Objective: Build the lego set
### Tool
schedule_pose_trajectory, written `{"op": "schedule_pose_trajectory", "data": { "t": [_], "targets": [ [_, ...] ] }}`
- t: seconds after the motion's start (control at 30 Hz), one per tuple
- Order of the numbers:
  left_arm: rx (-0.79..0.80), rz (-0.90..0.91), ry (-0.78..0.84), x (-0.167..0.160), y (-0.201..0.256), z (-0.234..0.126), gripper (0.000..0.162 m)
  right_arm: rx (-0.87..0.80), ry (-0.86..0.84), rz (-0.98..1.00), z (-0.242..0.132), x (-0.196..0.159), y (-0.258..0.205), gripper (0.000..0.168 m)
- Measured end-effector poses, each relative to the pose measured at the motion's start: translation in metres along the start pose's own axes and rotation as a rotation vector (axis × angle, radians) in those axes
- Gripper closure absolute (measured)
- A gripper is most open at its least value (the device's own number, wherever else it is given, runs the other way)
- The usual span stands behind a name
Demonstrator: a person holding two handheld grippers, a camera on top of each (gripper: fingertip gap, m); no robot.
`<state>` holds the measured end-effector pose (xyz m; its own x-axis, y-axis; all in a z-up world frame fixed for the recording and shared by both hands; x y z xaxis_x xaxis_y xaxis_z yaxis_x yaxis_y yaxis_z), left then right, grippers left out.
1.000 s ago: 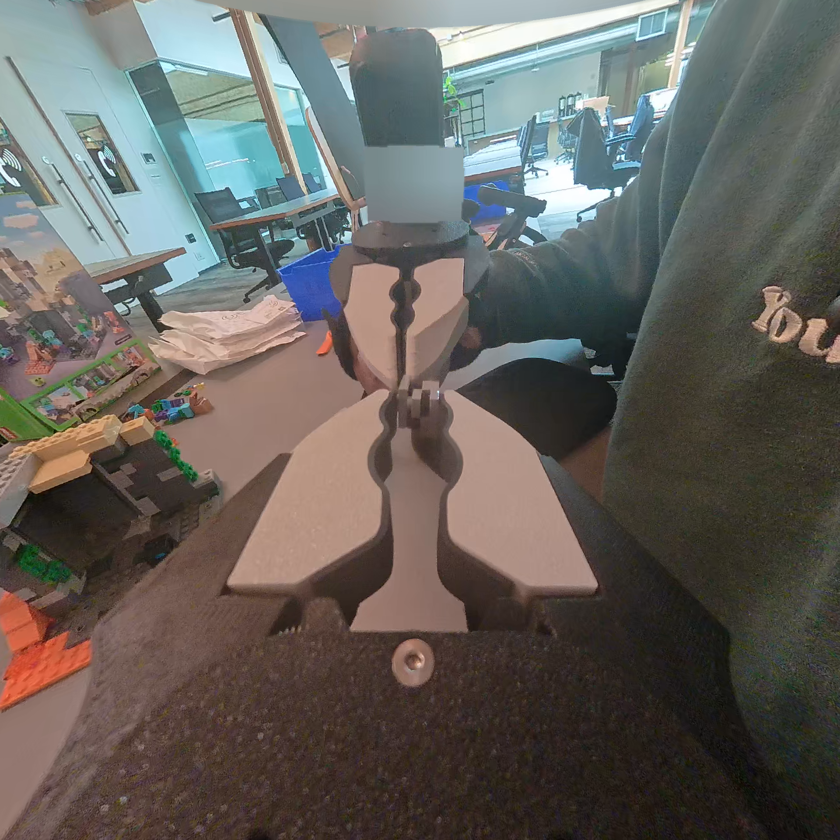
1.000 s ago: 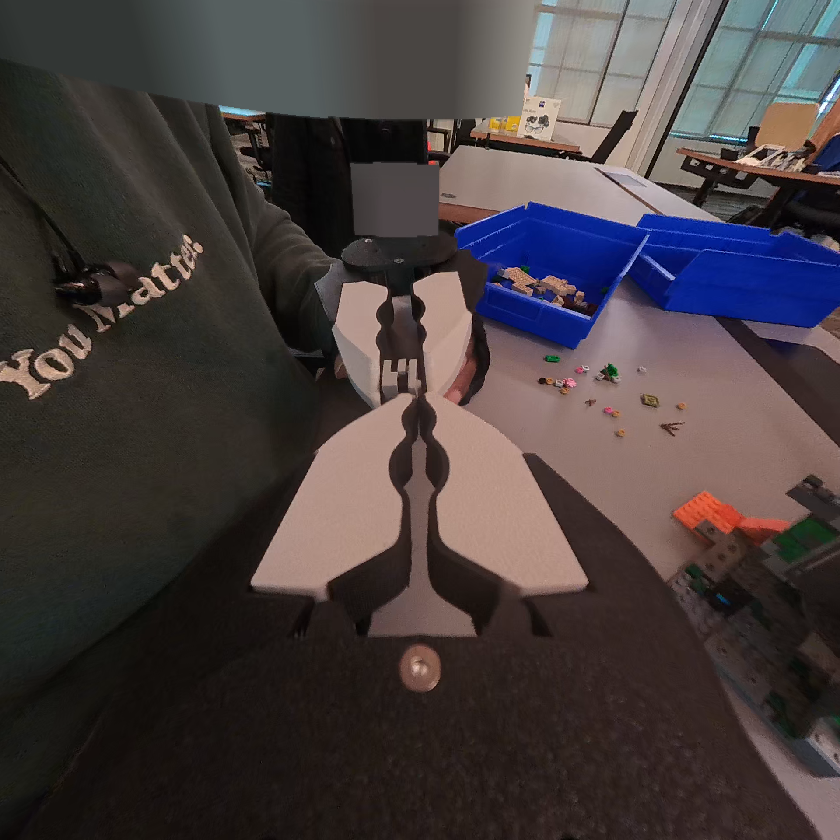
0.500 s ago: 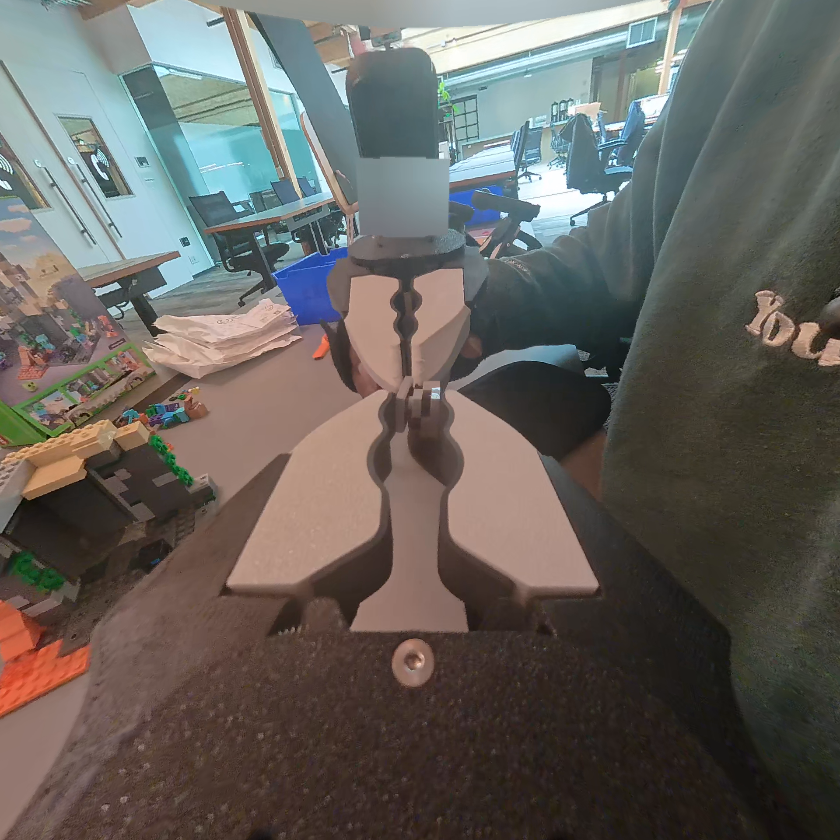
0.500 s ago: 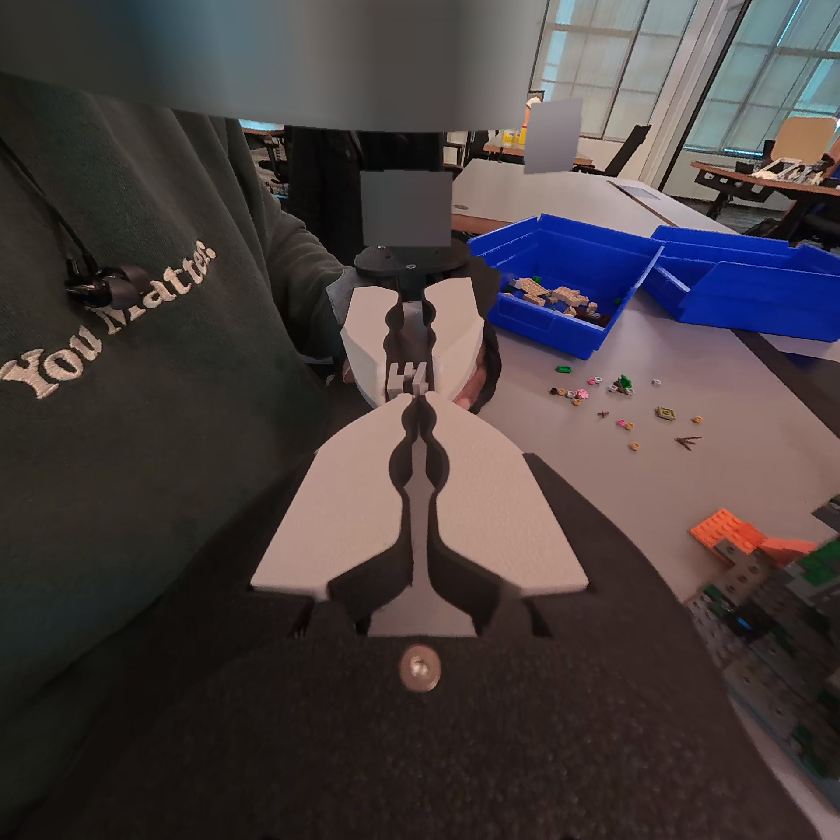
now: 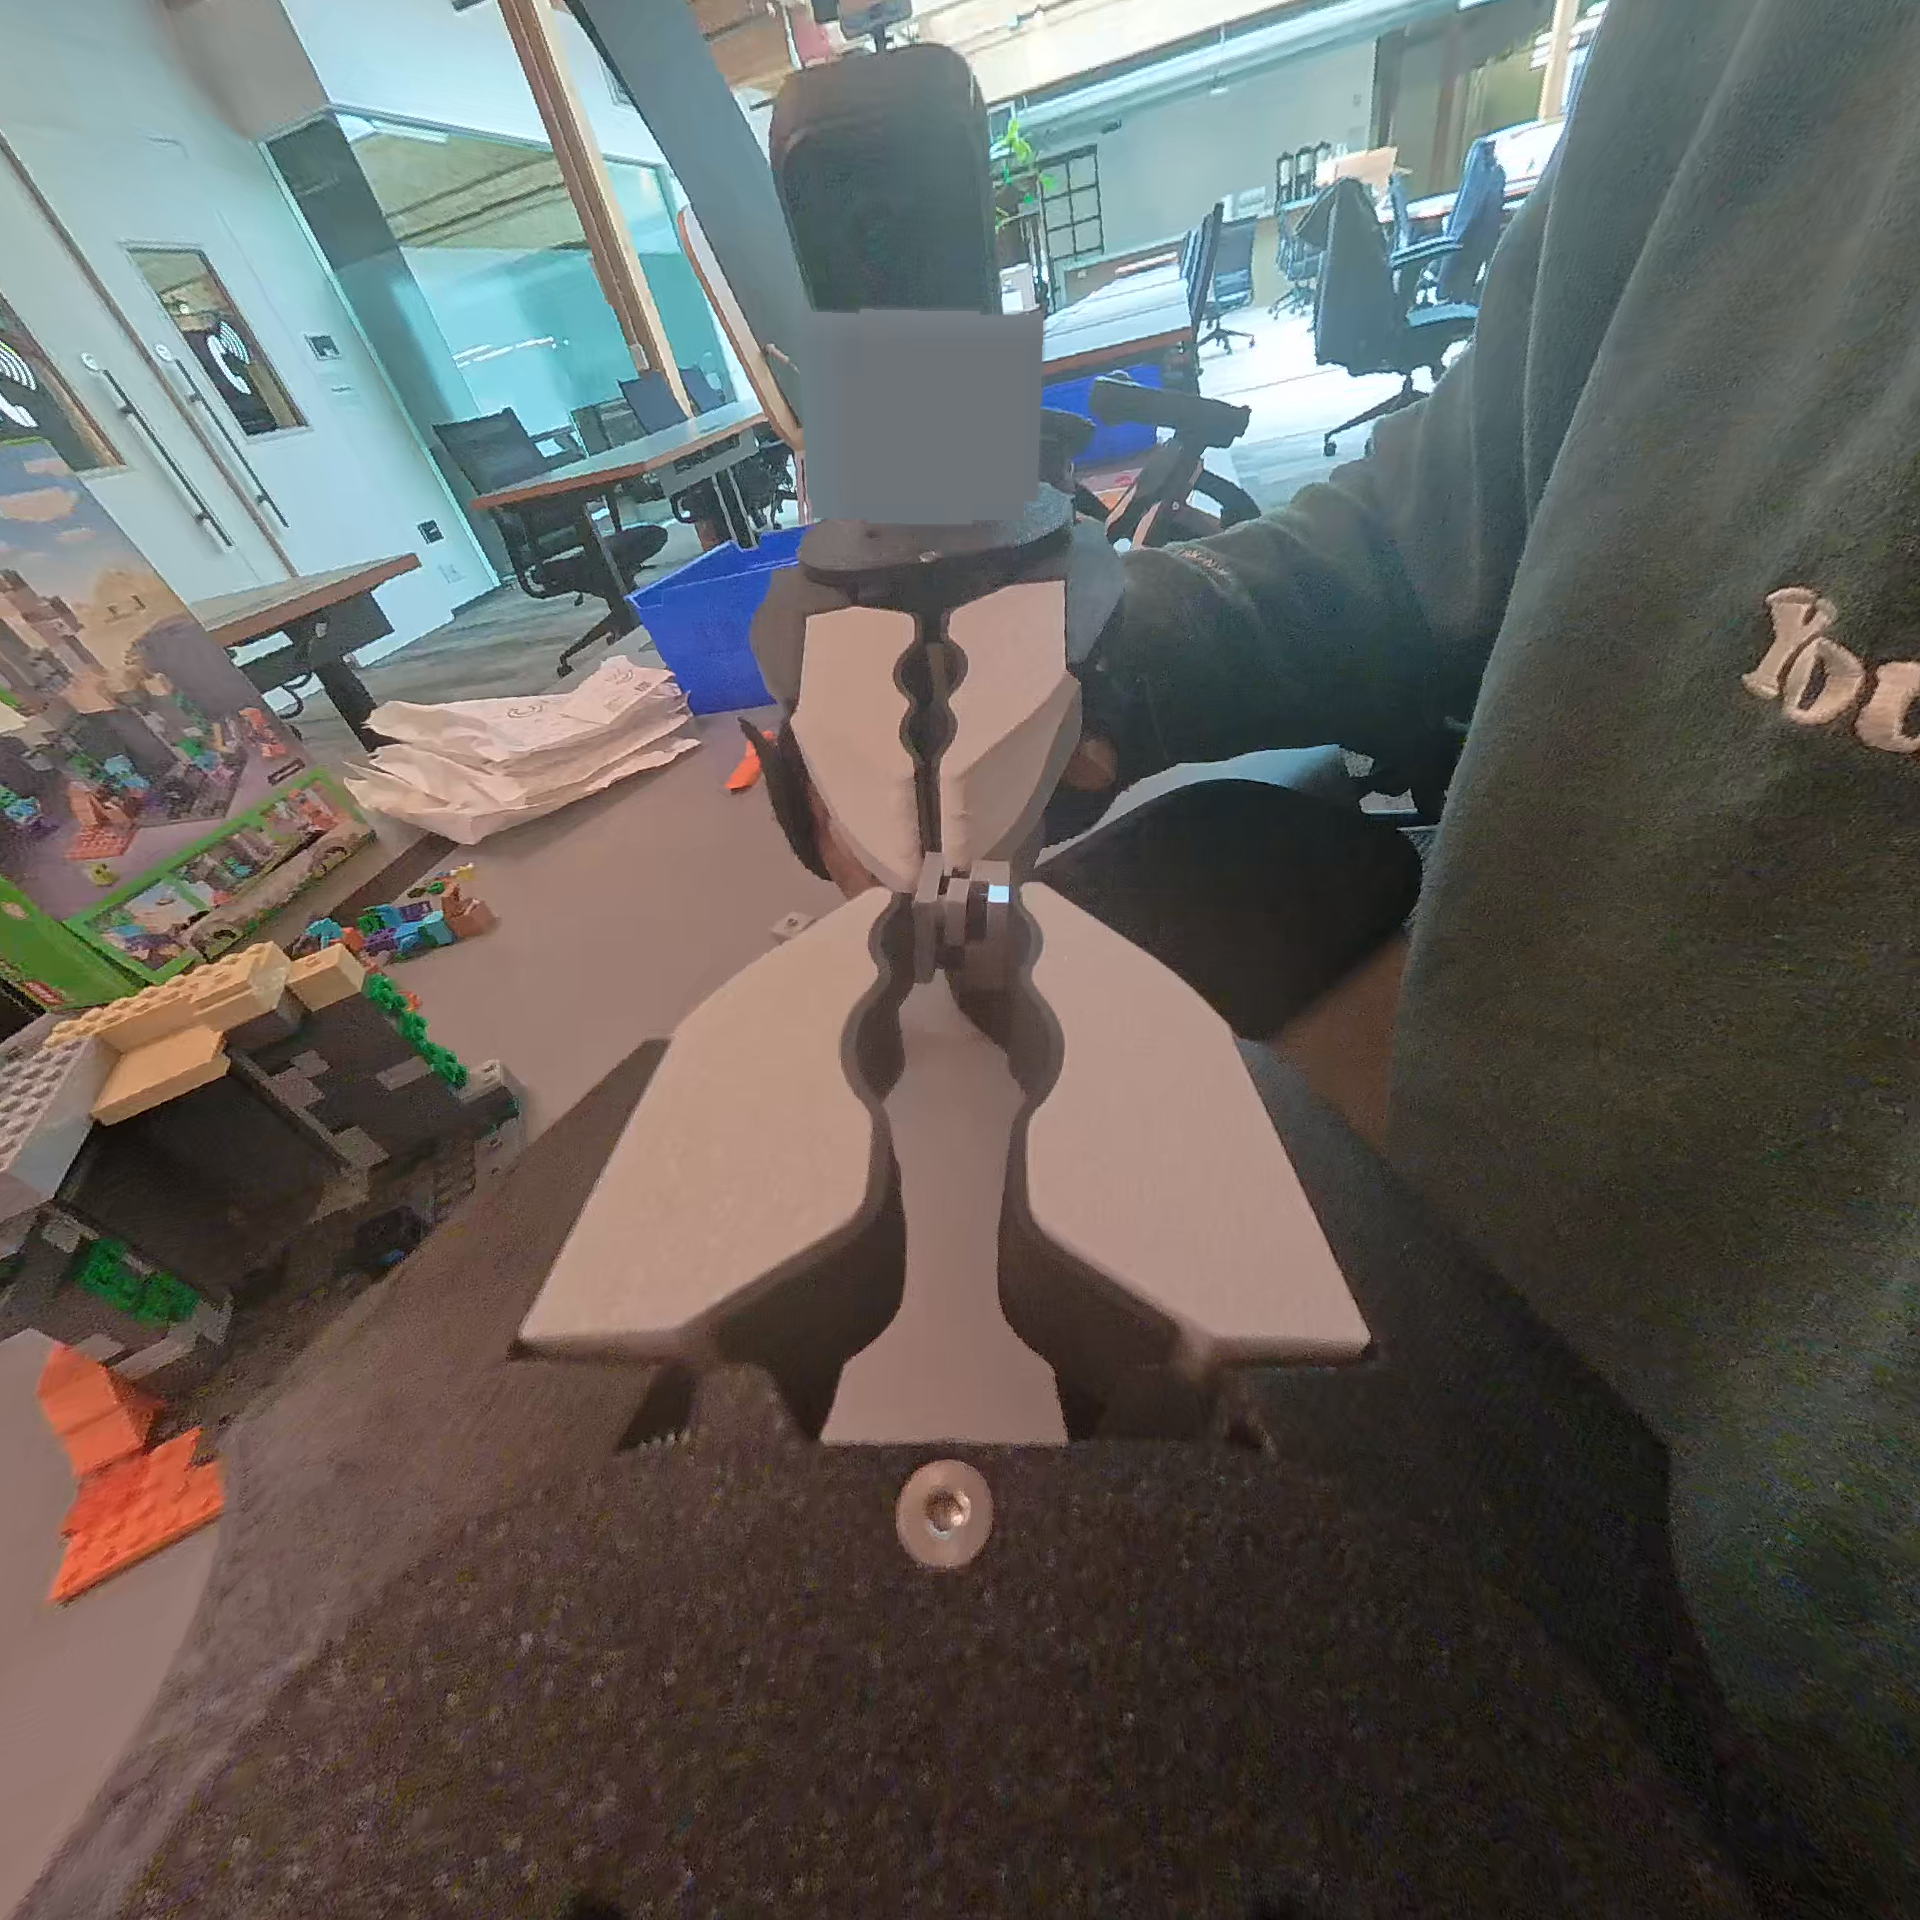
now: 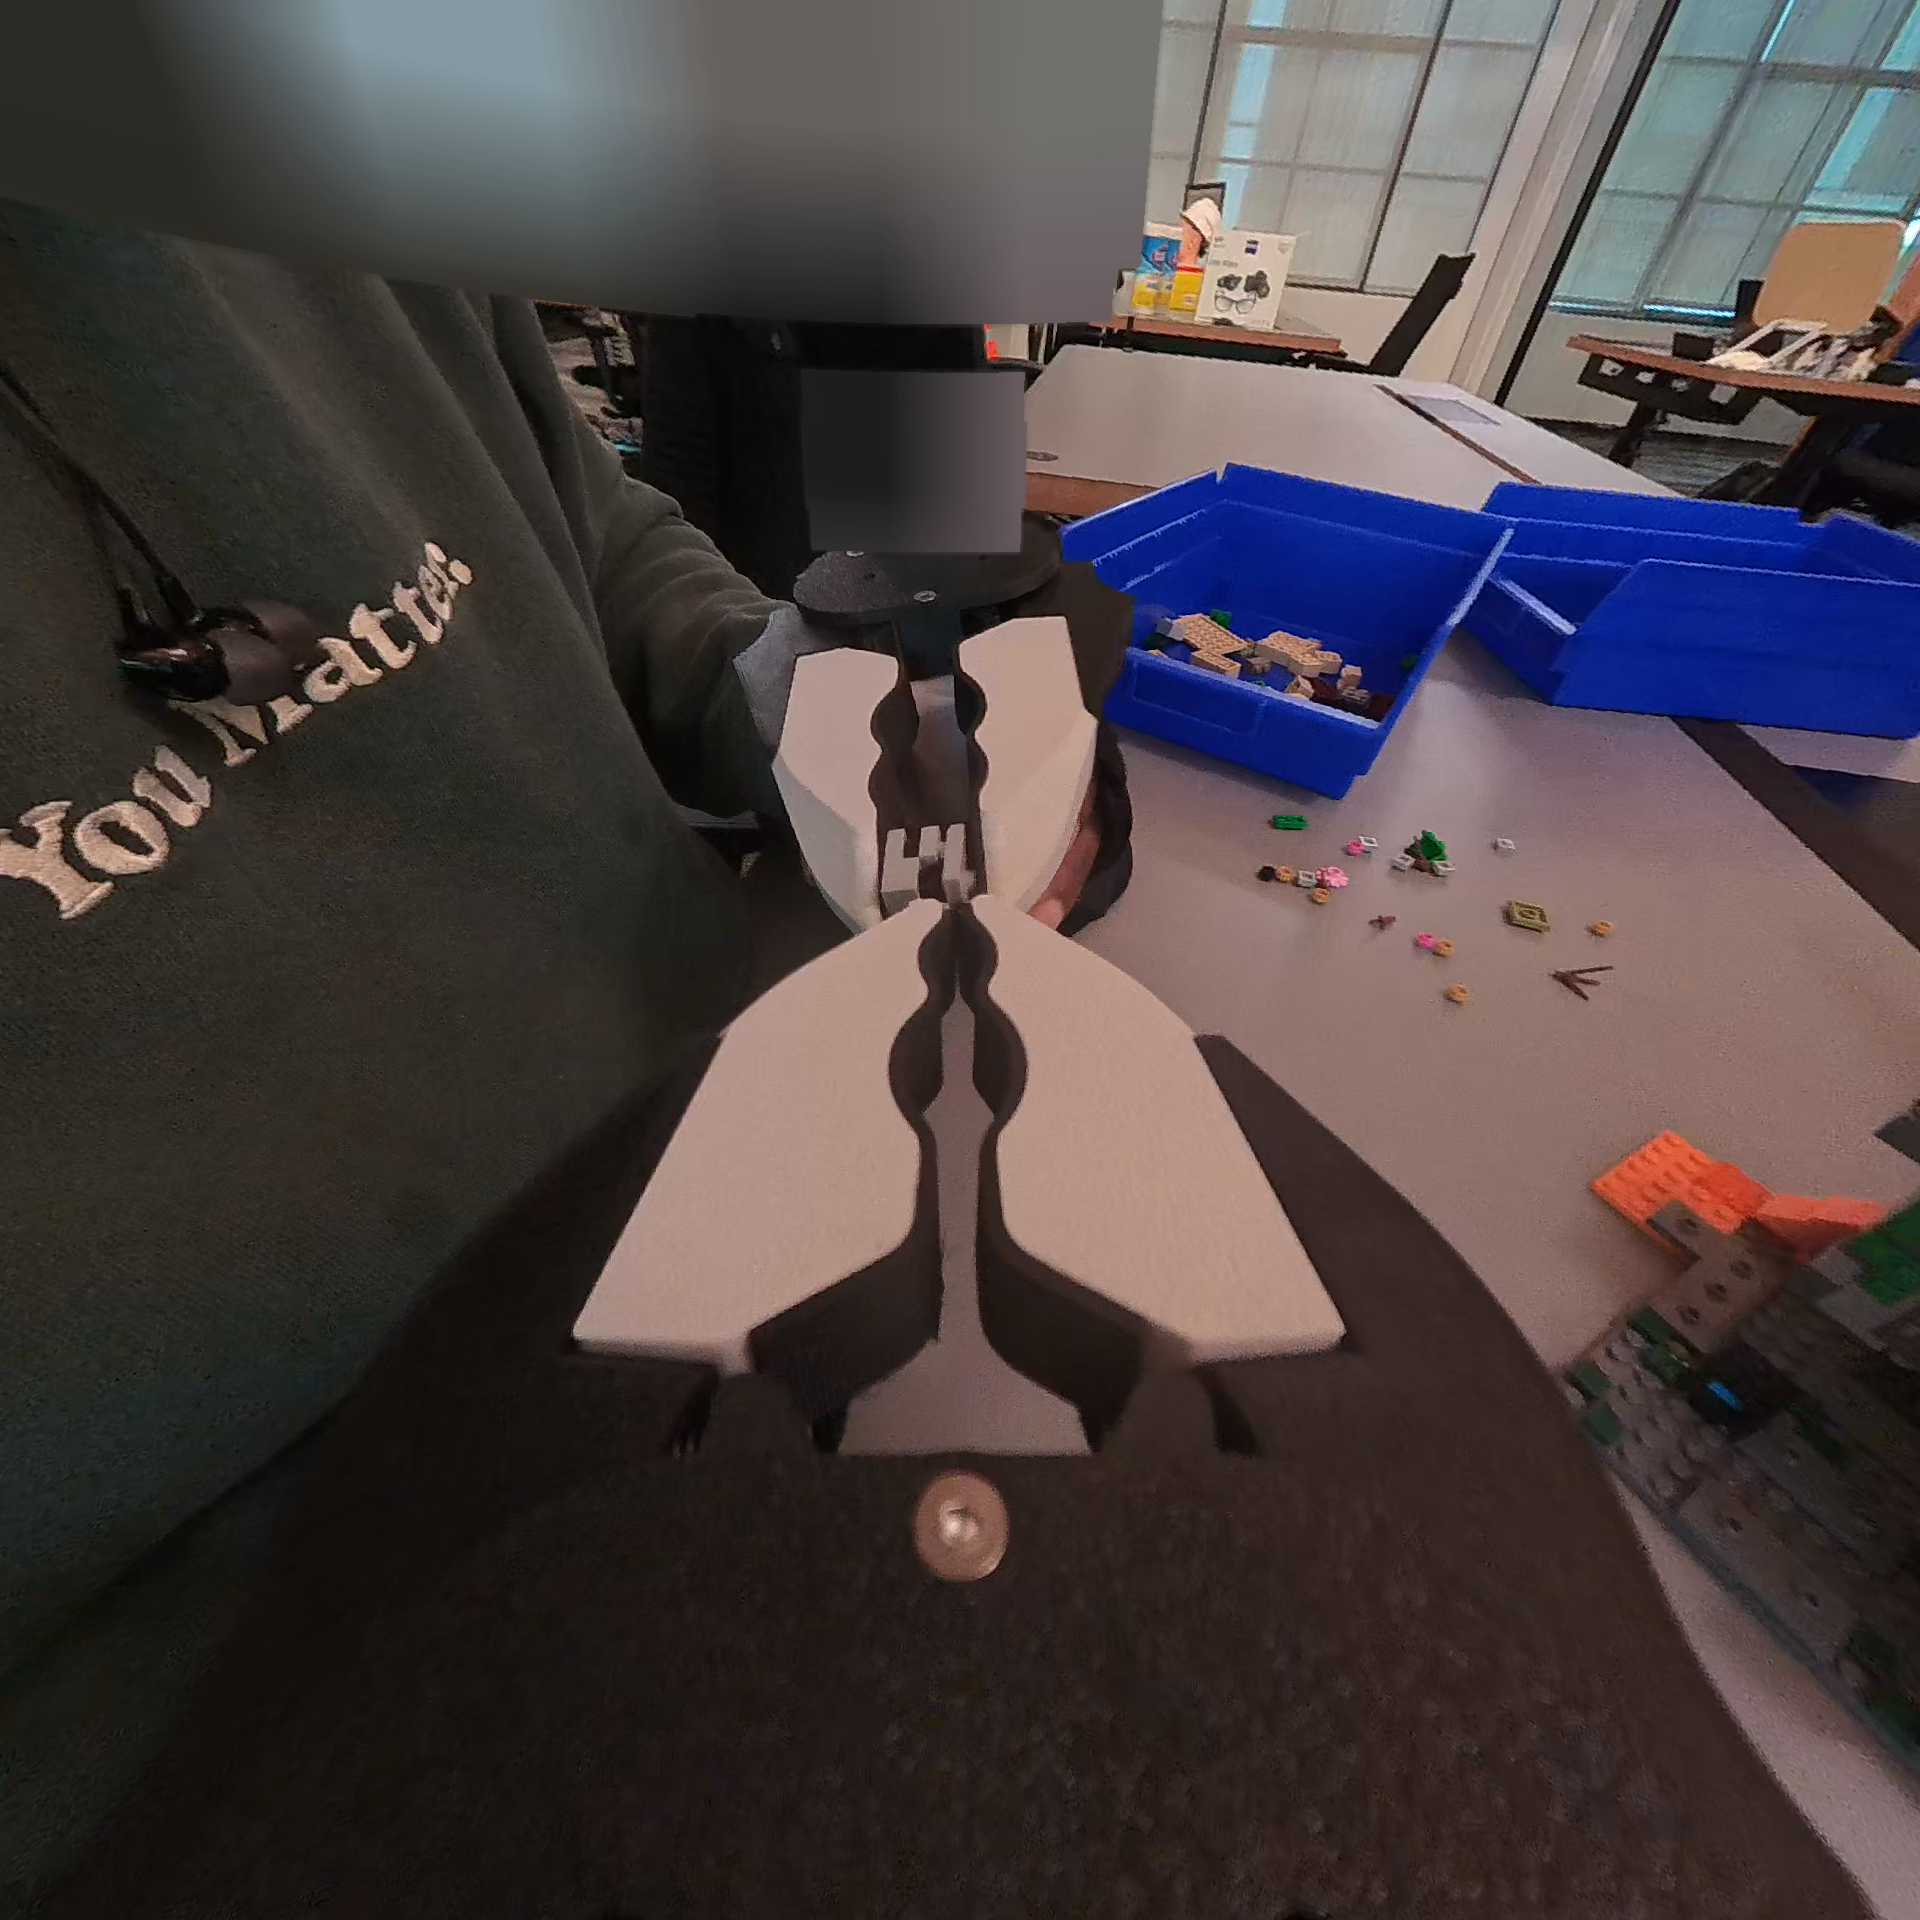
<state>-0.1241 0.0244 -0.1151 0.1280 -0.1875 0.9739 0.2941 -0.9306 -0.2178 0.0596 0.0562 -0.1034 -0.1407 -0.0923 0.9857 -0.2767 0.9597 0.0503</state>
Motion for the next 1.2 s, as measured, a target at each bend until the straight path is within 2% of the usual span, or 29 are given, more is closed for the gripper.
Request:
{"op": "schedule_pose_trajectory", "data": {
  "t": [0.43,0.83,0.87,0.9,1.13,1.2],
  "targets": [
    [-0.038,0.03,-0.089,0.002,-0.002,0.007,0.145,-0.013,-0.046,-0.067,0.0,0.007,-0.007,0.151],
    [-0.032,0.037,-0.117,0.01,-0.002,0.009,0.146,0.015,-0.044,-0.051,0.0,0.011,-0.006,0.157],
    [-0.057,0.046,-0.121,0.01,0.0,0.01,0.146,0.012,-0.04,-0.053,0.0,0.01,-0.005,0.158],
    [-0.057,0.034,-0.127,0.01,0.002,0.011,0.146,0.016,-0.035,-0.049,-0.001,0.01,-0.005,0.168],
    [-0.034,0.067,-0.091,0.014,0.0,0.013,0.145,-0.015,0.016,-0.076,-0.006,0.015,-0.005,0.168],
    [-0.03,0.064,-0.08,0.015,-0.001,0.012,0.145,-0.027,0.027,-0.085,-0.01,0.017,-0.005,0.157]
  ]
}}
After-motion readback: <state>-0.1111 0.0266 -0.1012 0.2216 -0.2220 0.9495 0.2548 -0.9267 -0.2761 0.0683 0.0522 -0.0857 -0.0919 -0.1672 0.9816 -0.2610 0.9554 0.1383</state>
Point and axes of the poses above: each gripper's, where its closed fingertips meet, z out along the fingers, x out of its top, y = z × x across the jaws, the point moved 10 cm from there along -z, back along the fingers, and after that the axes turned 8 degrees about x, right-handed, at the moved point
